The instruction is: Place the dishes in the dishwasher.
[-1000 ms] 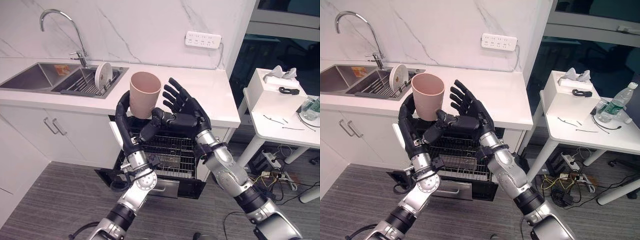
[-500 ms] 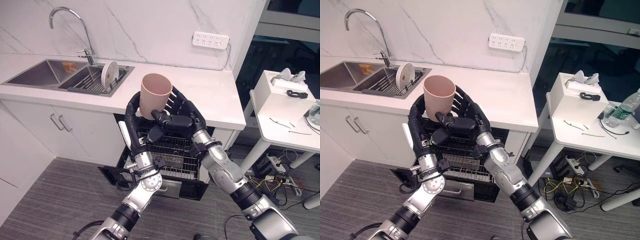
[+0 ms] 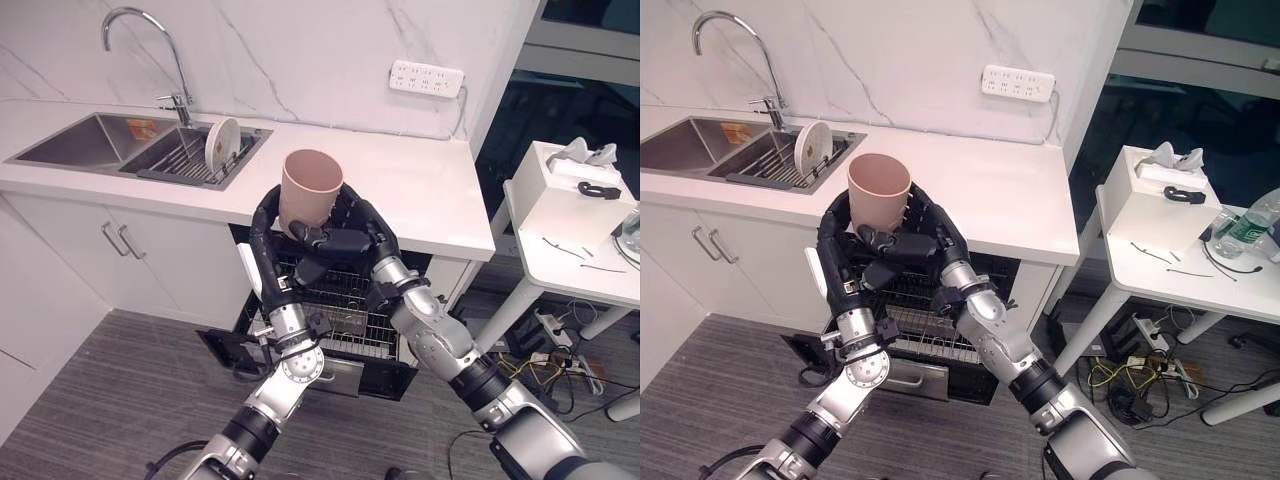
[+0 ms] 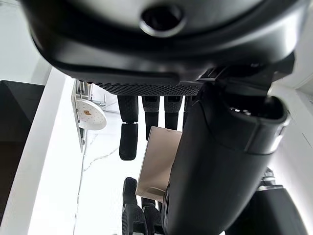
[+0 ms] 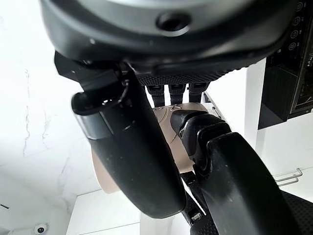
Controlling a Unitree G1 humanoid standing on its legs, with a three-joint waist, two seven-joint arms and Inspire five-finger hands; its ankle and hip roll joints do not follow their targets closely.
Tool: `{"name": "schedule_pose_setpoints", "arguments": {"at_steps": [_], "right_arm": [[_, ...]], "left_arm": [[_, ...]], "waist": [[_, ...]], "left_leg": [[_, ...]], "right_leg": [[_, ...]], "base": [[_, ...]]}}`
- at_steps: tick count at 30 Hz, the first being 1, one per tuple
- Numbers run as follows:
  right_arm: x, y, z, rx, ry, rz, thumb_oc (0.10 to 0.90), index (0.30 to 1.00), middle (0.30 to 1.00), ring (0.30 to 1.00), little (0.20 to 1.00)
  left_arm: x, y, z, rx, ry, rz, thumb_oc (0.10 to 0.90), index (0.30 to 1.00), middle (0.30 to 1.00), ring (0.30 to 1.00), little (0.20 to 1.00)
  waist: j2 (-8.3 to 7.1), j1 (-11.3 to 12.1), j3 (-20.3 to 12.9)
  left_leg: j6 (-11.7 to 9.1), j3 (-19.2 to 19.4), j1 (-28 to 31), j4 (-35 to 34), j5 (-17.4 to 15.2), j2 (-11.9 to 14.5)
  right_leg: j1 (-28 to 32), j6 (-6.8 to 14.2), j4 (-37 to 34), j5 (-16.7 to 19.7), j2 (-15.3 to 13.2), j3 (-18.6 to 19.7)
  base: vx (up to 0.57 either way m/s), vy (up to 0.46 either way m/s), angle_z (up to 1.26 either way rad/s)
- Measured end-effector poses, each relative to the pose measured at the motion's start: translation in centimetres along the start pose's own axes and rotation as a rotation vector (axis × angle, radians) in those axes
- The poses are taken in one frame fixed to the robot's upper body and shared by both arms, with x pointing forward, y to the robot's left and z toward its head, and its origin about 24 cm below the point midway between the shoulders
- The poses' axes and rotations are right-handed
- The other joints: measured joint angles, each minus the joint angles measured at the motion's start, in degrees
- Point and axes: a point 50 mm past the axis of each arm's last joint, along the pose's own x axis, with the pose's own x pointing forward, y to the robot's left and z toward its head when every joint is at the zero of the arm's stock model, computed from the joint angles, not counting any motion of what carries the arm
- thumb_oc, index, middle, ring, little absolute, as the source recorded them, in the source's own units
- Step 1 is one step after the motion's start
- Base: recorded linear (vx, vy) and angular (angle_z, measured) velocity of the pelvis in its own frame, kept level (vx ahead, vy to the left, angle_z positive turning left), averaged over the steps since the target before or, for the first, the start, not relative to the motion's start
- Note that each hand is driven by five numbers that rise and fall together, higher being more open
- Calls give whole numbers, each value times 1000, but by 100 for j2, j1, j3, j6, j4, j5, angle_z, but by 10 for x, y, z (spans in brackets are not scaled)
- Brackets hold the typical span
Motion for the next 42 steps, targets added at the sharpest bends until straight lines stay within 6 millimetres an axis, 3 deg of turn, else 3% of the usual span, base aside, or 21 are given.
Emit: {"name": "schedule_pose_setpoints", "arguments": {"at_steps": [16,29,30,31,42], "right_arm": [[1,-4,7,-40,-39,-49,800,900,900,900,900],[7,-5,11,-73,-63,-51,800,900,900,900,900],[7,-5,11,-73,-63,-51,551,526,526,526,526],[7,-5,11,-74,-63,-51,400,300,300,300,300],[6,-10,12,-121,-76,-111,400,300,300,300,300]], "left_arm": [[-5,-8,-4,7,14,-97,400,300,300,300,300],[-5,-8,-4,-21,29,-119,400,300,300,300,300],[-5,-8,-4,-21,29,-120,400,300,300,300,300],[-5,-9,-4,-22,29,-124,400,300,300,300,300],[-5,-14,0,-36,14,-143,400,300,300,300,300]], "waist": [[4,250,154],[-38,271,201],[-37,271,203],[-38,274,214],[-32,276,298]], "left_leg": [[-19,-114,-52,9,24,-29],[-2,-150,-54,7,28,-86],[-2,-150,-54,7,28,-86],[-2,-153,-53,8,29,-86],[2,-155,-46,15,32,-90]], "right_leg": [[45,-1,3,-11,-11,-125],[61,8,2,-17,-67,-147],[61,8,2,-17,-67,-147],[66,8,6,-17,-65,-150],[82,9,2,-16,-66,-161]], "base": [[2,-4,3],[2,1,1],[0,0,0],[0,0,0],[0,0,0]]}}
